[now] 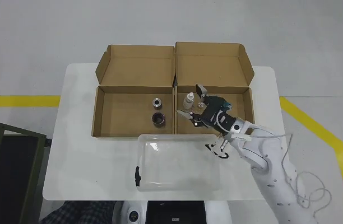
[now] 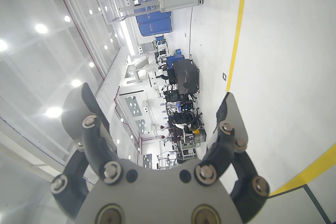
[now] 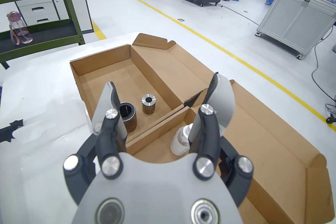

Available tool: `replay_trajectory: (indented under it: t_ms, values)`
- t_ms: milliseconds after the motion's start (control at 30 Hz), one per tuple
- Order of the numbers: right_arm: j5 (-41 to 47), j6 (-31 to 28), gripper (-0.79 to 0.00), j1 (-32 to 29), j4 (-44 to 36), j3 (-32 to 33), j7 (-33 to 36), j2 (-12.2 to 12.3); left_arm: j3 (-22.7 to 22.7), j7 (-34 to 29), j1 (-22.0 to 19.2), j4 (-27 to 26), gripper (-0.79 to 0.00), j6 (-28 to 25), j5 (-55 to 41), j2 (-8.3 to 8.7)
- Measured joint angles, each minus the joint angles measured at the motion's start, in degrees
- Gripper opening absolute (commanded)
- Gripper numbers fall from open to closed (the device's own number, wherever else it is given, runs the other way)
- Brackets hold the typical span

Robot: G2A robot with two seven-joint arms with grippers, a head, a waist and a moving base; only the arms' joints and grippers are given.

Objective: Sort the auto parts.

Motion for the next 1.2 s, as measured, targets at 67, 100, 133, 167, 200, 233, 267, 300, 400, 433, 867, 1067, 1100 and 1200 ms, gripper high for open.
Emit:
replay_trajectory:
  t_ms: [67,100,133,167,200,233,267,300,400,433,867,1067,1100,1200]
  values:
    - [-0.68,0.03,-0.154,-1.92,-0.67,1.58,-1.48,0.29,0.0,0.0,0.0,0.0,0.0,0.0,0.0,0.0]
    - [-0.96,0.13,-0.148,-2.77,-0.86,2.26,-2.15,0.41,0.0,0.0,0.0,0.0,0.0,0.0,0.0,0.0]
    - [-1.21,0.28,-0.139,-3.62,-0.99,2.97,-2.8,0.53,0.0,0.0,0.0,0.0,0.0,0.0,0.0,0.0]
    - [-1.42,0.53,-0.132,-4.82,-1.13,3.94,-3.71,0.68,0.0,0.0,0.0,0.0,0.0,0.0,0.0,0.0]
    - [-1.46,0.7,-0.114,-5.74,-1.22,4.7,-4.44,0.79,0.0,0.0,0.0,0.0,0.0,0.0,0.0,0.0]
    - [-1.49,0.88,-0.114,-6.68,-1.31,5.49,-5.16,0.89,0.0,0.0,0.0,0.0,0.0,0.0,0.0,0.0]
    - [-1.51,1.15,-0.092,-7.93,-1.5,6.56,-6.14,1.03,0.0,0.0,0.0,0.0,0.0,0.0,0.0,0.0]
    - [-1.52,1.39,-0.08,-8.87,-1.69,7.35,-6.88,1.13,0.0,0.0,0.0,0.0,0.0,0.0,0.0,0.0]
    - [-1.86,2.45,-0.055,-12.03,-2.51,9.89,-9.21,1.42,0.0,0.0,0.0,0.0,0.0,0.0,0.0,0.0]
    - [-1.99,2.76,-0.046,-12.93,-2.75,10.59,-9.81,1.49,0.0,0.0,0.0,0.0,0.0,0.0,0.0,0.0]
    - [-4.99,7.1,0.0,-23.79,-5.94,18.4,-16.49,2.21,0.0,0.0,0.0,0.0,0.0,0.0,0.0,0.0]
    - [-4.2,8.16,0.0,-27.62,-5.94,21.33,-19.52,2.34,0.0,0.0,0.0,0.0,0.0,0.0,0.0,0.0]
    - [-4.1,8.29,0.0,-28.17,-5.88,21.8,-19.92,2.36,0.0,0.0,0.0,0.0,0.0,0.0,0.0,0.0]
    - [-3.59,8.62,0.0,-29.96,-5.8,23.42,-21.16,2.41,0.0,0.0,0.0,0.0,0.0,0.0,0.0,0.0]
